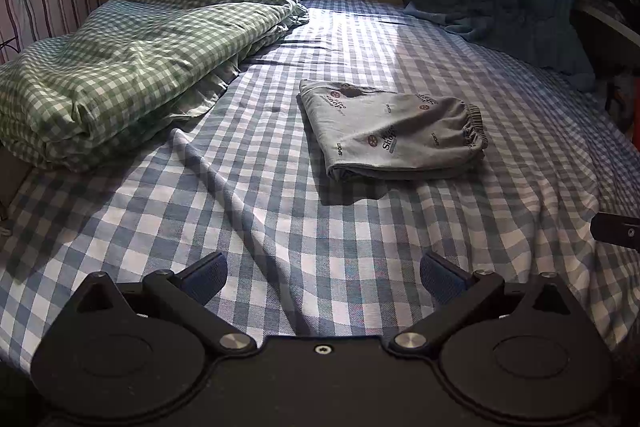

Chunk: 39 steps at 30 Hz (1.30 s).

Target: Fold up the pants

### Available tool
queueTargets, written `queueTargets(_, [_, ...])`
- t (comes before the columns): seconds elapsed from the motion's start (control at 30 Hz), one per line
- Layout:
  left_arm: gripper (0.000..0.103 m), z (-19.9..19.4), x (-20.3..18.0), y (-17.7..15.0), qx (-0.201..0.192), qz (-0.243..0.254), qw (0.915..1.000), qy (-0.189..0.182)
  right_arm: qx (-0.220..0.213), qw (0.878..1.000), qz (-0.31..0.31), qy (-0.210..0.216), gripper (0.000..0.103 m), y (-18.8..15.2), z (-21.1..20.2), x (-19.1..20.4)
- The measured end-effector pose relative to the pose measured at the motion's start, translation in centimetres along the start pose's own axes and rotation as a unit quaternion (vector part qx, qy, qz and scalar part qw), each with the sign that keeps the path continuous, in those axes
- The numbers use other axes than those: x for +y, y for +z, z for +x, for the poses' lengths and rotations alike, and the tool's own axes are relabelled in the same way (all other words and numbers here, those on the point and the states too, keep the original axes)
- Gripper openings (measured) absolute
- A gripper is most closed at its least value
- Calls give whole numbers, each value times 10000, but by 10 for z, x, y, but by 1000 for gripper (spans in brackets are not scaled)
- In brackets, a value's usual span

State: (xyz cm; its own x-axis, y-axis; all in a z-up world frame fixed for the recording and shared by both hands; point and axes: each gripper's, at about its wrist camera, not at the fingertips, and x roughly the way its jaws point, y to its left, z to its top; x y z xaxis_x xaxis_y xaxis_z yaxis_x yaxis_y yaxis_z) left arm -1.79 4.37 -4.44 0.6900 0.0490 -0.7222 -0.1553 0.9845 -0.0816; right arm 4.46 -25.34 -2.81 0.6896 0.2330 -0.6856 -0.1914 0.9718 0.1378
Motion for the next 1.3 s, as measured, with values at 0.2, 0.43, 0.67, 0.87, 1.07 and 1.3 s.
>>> queueTargets(0.2, [102,0,0,0,4,-1,10000,0,0,10000,-2,3,103,0,0,0])
queueTargets(0.43, [102,0,-3,-1,22,-13,10000,-4,5,10000,3,3,103,0,0,-1])
queueTargets(0.67, [102,4,2,-2,39,13,10000,58,14,10000,21,-15,103,-1,1,2])
queueTargets(0.87, [102,2,1,2,-12,32,10000,9,17,10000,23,-17,103,-1,1,2])
queueTargets(1.07, [102,4,-1,4,8,97,9999,-54,-13,10000,30,-45,103,-1,1,3])
queueTargets(1.3, [102,5,-2,5,19,101,9999,-66,-9,10000,59,-70,103,1,2,2])
